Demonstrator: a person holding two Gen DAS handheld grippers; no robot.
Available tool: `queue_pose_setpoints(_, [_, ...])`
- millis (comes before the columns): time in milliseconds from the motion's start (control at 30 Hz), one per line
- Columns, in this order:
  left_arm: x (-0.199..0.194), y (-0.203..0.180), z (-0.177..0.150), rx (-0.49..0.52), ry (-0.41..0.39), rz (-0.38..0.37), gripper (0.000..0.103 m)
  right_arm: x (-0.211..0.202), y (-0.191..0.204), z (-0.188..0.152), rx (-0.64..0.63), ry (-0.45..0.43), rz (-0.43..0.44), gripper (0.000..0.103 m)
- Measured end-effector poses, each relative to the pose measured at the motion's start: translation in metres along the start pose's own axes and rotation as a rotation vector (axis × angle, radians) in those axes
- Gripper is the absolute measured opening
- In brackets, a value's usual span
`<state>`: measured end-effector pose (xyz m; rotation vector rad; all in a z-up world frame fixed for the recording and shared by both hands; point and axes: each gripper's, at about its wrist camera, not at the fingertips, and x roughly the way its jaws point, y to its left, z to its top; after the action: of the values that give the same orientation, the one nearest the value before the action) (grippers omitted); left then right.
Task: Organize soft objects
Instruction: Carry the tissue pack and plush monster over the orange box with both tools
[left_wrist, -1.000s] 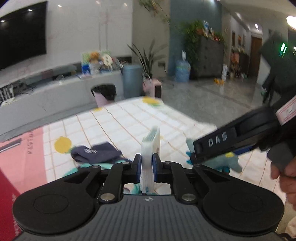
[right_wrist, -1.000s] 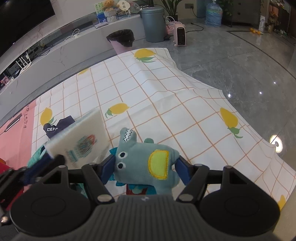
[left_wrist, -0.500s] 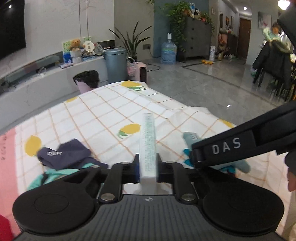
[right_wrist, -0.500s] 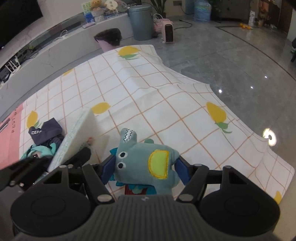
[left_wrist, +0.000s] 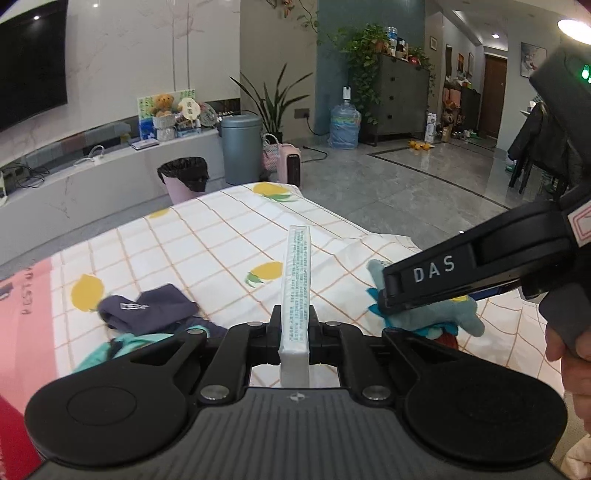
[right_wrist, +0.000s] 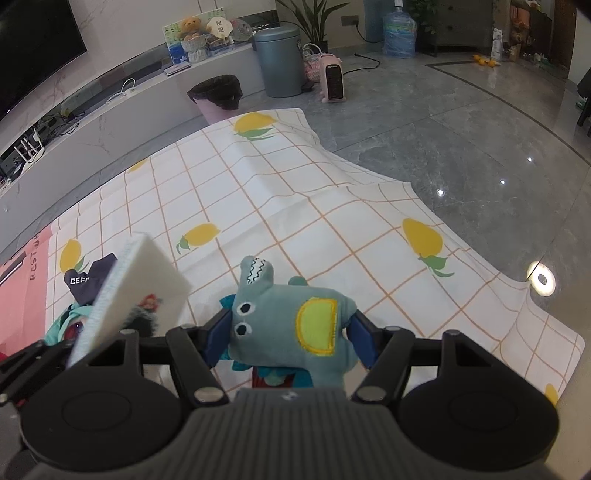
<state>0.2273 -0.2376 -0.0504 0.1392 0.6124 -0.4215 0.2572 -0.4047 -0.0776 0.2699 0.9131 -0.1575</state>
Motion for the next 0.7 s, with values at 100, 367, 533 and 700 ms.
queue_pose_setpoints(100, [-0.011,0.006,0.000,-0.010,-0.038,0.051,0.010,-0.002,0.000,0.000,0.003,-0.003,0.001,0.066])
queue_pose_setpoints(367, [-0.035,0.022,0.012,-0.097,0.007,0.109,0.010,-0.012,-0.003,-0.001,-0.008,-0.016,0.003,0.066])
queue_pose_setpoints(533, [-0.054,0.031,0.022,-0.130,0.038,0.148,0.010,-0.032,0.008,-0.001,-0.049,-0.057,0.022,0.066])
queue_pose_setpoints(700, [-0.083,0.053,0.032,-0.157,0.069,0.166,0.010,-0.054,0.025,-0.003,-0.110,-0.106,0.029,0.067])
